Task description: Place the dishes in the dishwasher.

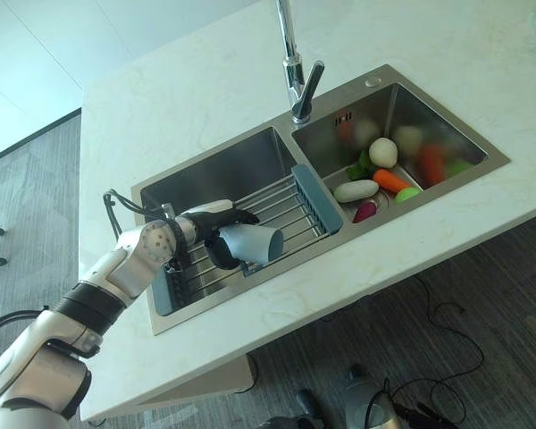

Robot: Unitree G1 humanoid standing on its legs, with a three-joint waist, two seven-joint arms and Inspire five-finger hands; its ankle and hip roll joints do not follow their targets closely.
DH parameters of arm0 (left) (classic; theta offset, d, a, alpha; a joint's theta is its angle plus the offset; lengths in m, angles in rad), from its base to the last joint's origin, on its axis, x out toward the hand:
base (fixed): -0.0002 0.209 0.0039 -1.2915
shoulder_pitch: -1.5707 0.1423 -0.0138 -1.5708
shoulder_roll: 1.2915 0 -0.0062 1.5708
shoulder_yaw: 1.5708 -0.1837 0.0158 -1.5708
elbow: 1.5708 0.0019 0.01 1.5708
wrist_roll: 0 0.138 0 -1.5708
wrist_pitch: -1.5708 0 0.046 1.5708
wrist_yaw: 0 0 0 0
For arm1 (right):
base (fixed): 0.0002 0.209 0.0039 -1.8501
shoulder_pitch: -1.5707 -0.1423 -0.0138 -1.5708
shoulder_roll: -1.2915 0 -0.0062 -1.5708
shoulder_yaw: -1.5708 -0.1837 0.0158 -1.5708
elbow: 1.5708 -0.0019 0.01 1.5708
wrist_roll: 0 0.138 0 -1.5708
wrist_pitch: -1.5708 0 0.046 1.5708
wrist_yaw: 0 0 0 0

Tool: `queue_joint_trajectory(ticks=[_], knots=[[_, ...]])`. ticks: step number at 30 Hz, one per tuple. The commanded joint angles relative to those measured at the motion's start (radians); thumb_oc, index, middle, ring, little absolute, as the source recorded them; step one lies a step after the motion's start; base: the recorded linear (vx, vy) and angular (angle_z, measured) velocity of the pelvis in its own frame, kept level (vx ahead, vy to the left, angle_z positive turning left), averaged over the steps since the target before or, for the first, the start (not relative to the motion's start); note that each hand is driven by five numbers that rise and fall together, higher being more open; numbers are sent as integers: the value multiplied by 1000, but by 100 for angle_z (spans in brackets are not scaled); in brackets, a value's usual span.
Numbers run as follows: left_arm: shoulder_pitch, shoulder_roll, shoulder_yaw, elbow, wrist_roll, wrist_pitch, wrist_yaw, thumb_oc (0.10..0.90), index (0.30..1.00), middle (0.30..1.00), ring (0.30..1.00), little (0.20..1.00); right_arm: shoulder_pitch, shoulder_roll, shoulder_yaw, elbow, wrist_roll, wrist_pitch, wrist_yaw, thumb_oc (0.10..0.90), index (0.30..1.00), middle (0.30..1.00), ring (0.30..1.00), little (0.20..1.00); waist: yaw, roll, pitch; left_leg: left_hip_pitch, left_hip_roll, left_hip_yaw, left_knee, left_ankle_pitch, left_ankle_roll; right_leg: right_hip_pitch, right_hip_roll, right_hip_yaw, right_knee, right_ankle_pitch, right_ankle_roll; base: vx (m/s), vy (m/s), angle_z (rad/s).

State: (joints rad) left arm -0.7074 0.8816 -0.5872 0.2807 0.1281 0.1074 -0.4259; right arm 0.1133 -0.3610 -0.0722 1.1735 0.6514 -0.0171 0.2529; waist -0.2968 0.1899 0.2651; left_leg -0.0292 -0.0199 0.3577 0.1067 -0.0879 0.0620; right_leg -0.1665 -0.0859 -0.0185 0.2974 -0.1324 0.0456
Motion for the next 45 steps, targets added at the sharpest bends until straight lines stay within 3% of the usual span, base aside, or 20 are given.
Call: queue_joint_trajectory(ticks=[1,7,13,18,23,25,27,32,39,42,45], knots=[[-73,-26,15,5,41,-50,-10,400,300,300,300,300,68,-40,-7,-23,24,-7,14,800,900,900,900,900,-17,8,-76,-68,90,-33,193,-171,-97,-31,-73,-14,3,-24,148,-37,2,0],[-110,-3,-30,-40,20,-108,-33,400,300,300,300,300,61,-44,-8,-12,22,-11,14,800,900,900,900,900,-19,12,-79,-64,92,-28,193,-171,-98,-28,-76,-16,3,-25,151,0,0,0],[-112,-7,-7,-82,-76,-143,56,400,300,300,300,300,61,-38,-15,5,17,-22,23,800,900,900,900,900,-15,8,-86,-58,96,-23,193,-174,-100,-20,-82,-24,3,-28,150,0,0,0],[-84,-8,29,-95,-84,-155,108,400,300,300,300,300,57,-29,-19,17,17,-29,27,800,900,900,900,900,-3,-1,-95,-54,102,-25,193,-176,-100,-12,-83,-34,3,-31,148,-29,-11,4],[-47,-4,85,-105,-52,-153,235,400,300,300,300,300,51,-16,-17,27,13,-34,18,800,900,900,900,900,13,-13,-106,-51,107,-31,193,-175,-101,-1,-85,-49,3,-36,144,-24,-7,4],[-18,3,160,-68,-69,-157,398,400,300,300,300,300,56,-2,-16,29,2,-35,11,800,900,900,900,900,24,-26,-115,-46,112,-35,193,-175,-100,11,-81,-60,3,-42,137,-12,-19,0],[27,15,270,-33,-135,-216,516,400,300,300,300,300,59,11,-20,39,-8,-33,10,800,900,900,900,900,42,-42,-126,-41,118,-43,193,-175,-98,24,-77,-71,3,-48,129,-18,-63,11],[120,16,445,-81,-197,-265,577,400,300,300,300,300,52,30,-17,44,-21,-33,34,800,900,900,900,900,77,-66,-137,-39,126,-72,193,-176,-99,44,-70,-94,3,-62,114,-17,-66,12],[249,-13,568,-180,-180,-281,628,400,300,300,300,300,26,61,12,27,-50,-29,22,800,900,900,900,900,131,-90,-148,-36,122,-128,193,-179,-96,72,-48,-119,3,-90,87,-6,-107,19],[377,-61,641,-251,-162,-288,684,400,300,300,300,300,7,65,35,21,-131,-4,-9,800,900,900,900,900,180,-97,-147,-39,106,-170,193,-168,-94,83,-37,-140,3,-101,68,37,-176,24],[464,-98,688,-295,-136,-300,713,400,300,300,300,300,-4,66,44,34,-148,14,-13,800,900,900,900,900,212,-95,-136,-46,123,-174,193,-151,-106,98,-39,-188,3,-112,55,5,-89,22]])
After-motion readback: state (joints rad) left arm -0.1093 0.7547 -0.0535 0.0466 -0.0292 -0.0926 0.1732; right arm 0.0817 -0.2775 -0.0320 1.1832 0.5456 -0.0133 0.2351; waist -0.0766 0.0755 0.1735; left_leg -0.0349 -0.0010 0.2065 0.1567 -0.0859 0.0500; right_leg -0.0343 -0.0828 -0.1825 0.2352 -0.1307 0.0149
